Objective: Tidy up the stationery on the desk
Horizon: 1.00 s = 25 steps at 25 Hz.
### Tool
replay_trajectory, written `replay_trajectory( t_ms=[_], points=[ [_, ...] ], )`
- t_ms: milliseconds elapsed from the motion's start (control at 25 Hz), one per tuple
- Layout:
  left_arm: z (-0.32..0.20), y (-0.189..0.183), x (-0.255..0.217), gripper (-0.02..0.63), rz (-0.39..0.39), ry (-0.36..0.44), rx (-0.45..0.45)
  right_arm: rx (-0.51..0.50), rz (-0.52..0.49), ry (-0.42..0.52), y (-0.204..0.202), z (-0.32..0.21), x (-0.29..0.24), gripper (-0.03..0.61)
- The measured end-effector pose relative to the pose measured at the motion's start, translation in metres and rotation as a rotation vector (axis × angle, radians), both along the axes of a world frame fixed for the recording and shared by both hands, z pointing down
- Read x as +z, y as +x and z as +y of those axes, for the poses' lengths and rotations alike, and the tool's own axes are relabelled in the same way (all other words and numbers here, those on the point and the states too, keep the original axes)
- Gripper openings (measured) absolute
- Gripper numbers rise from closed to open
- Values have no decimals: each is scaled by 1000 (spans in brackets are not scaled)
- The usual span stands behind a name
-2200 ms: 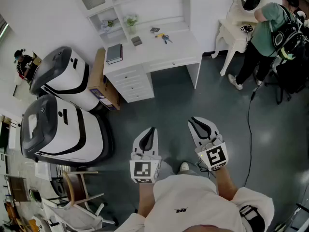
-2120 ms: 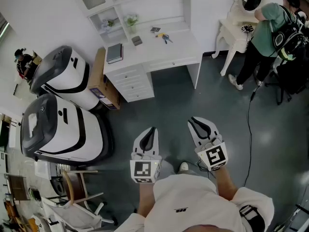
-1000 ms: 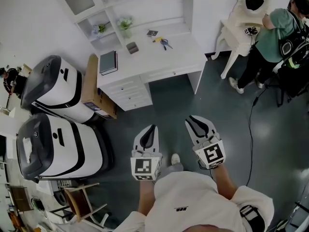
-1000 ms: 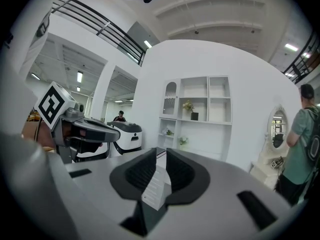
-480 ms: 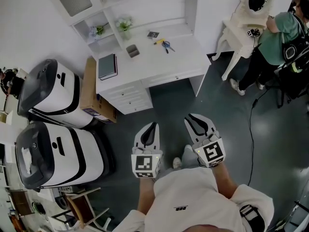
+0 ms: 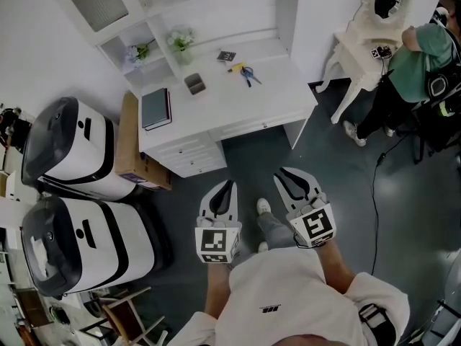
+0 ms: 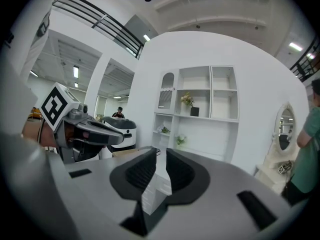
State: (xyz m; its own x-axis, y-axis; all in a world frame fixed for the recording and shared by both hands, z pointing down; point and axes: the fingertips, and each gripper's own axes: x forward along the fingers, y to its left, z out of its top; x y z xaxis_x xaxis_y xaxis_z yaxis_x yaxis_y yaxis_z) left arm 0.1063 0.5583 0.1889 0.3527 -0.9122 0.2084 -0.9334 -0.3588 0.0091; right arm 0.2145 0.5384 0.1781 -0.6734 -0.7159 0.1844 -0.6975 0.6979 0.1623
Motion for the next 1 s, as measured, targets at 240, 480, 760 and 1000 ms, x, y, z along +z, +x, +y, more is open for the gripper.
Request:
replay_trajectory(
  t_ms=[240, 480, 760, 1000],
  points=[
    [-61, -9, 9, 0, 10, -28, -13, -18, -3, -16, -12, -65, 5, 46],
    [-127, -14, 7, 0, 27, -37, -12, -40, 7, -35, -22, -132, 7, 46],
    [-195, -14, 16, 0, 38, -57, -20, -50, 1, -62, -23, -200, 18, 46],
    [-234, -15, 23, 0, 35, -73, -42, -73, 10, -79, -22, -243, 26, 46]
  ],
)
